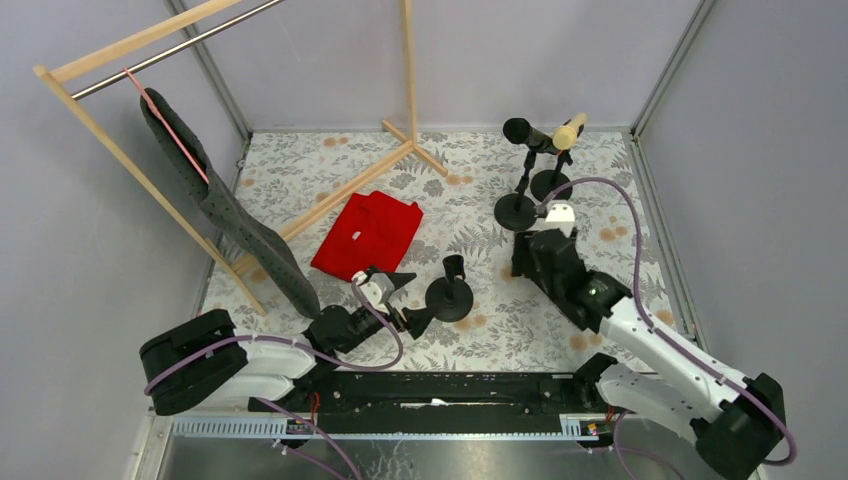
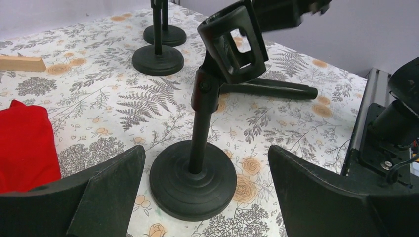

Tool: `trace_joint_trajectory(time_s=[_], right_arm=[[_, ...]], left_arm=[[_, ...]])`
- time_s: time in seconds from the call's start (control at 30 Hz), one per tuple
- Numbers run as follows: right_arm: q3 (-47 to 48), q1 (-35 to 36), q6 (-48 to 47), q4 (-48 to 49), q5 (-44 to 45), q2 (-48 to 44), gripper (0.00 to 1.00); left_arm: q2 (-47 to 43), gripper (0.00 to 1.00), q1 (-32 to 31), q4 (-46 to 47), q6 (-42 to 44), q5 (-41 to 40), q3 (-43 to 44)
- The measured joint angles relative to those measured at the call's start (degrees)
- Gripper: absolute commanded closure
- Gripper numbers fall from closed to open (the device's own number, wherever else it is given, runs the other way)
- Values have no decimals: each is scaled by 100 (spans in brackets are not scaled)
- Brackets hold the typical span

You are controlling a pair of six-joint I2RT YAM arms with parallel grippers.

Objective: Attach the microphones to the stand

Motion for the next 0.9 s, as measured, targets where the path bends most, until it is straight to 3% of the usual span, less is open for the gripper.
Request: trace_joint_trajectory(time_s=[0.13,0.2,0.47,0.9], right_arm=[[-4,-1325,-197,-426,-833,468,21],[76,-1641,-356,-551,-1189,769,20],[1069,-1923,-1703,-994,-2127,2448,19],[767,-2594,-3565,-970,-3362,2855,22]], left_arm=[[-280,1,0,-98,-28,4,0],[-505,1,0,-236,-28,-2,4],[-1005,1,0,-920,-33,-2,151],[-1080,1,0,-1169,-114,0,151]])
